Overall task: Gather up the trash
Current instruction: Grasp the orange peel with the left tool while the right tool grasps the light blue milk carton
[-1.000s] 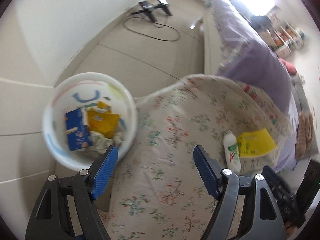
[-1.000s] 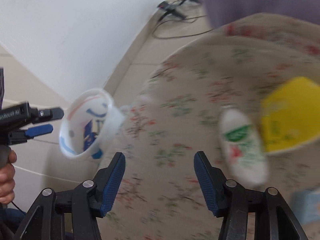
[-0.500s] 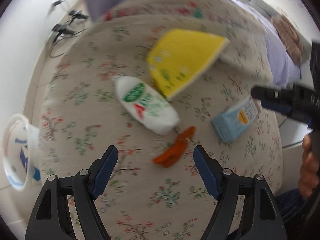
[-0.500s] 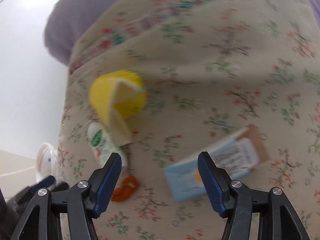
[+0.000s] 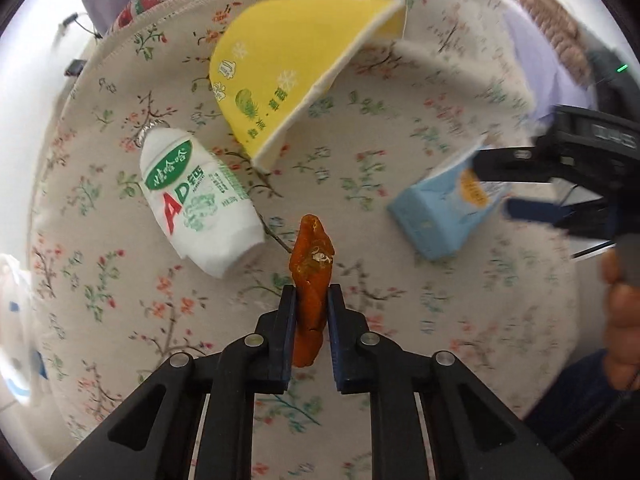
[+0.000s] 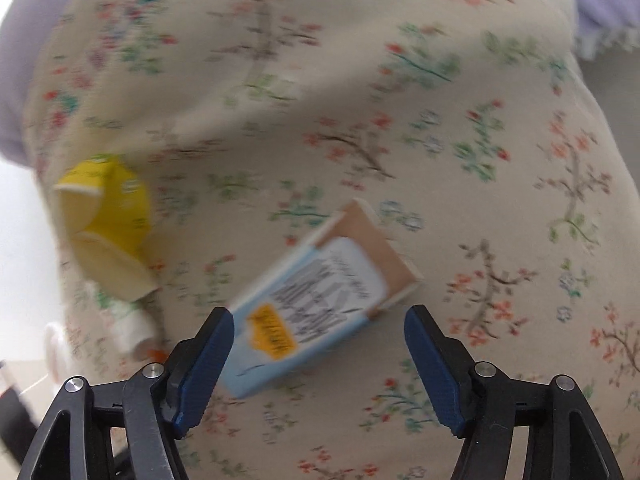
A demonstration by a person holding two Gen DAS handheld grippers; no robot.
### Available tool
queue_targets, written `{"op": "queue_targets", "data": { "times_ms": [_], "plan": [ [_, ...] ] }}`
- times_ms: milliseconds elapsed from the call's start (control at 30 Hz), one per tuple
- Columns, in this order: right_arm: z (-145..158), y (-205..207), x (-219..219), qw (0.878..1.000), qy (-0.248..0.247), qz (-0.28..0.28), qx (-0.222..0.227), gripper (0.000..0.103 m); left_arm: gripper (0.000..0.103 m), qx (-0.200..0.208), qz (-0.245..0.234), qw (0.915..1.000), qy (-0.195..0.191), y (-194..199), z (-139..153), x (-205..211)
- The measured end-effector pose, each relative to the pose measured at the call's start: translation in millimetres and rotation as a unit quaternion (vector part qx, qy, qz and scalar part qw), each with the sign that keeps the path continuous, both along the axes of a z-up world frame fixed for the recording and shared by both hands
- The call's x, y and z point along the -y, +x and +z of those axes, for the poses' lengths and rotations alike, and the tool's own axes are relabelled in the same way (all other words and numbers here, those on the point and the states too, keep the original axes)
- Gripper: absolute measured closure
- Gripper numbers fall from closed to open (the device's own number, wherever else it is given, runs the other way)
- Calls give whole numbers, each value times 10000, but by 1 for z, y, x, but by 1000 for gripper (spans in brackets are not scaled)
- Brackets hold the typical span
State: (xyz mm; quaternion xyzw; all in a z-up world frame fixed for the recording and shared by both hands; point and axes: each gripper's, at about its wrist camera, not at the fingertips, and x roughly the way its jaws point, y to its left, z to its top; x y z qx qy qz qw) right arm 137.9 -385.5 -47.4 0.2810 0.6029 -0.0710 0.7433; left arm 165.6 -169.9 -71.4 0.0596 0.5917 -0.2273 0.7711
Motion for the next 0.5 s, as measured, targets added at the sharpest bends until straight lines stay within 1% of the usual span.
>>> {"op": "queue_targets", "data": {
  "times_ms": [33,67,133,167,233,333,400,500],
  "plan": [
    [-5,0,1,9998,208,-70,-24,27,88,-2,12,10000,-78,-1,3,-3],
    [-10,-1,2,9983,548,-210,-36,27,88,-1,28,9999,-166,-3,7,-6],
    [-18,0,4,9949,914,-411,-108,25,88,-18,56,9994,-351,-8,14,-17],
    [-22,1,4,9936,1000,-509,-143,24,88,-36,72,9989,-470,-10,17,-23],
    [-26,2,4,9923,1011,-695,-154,24,88,-11,95,9981,-611,-14,25,-30],
    [-32,7,2,9924,856,-863,-211,23,88,93,146,9970,-752,-19,39,-45],
    [-32,9,1,9918,832,-960,-145,19,88,132,220,9957,-885,-23,47,-56],
    [-29,11,-2,9939,558,-951,-53,20,88,160,395,9943,-982,-20,53,-70]
  ]
}}
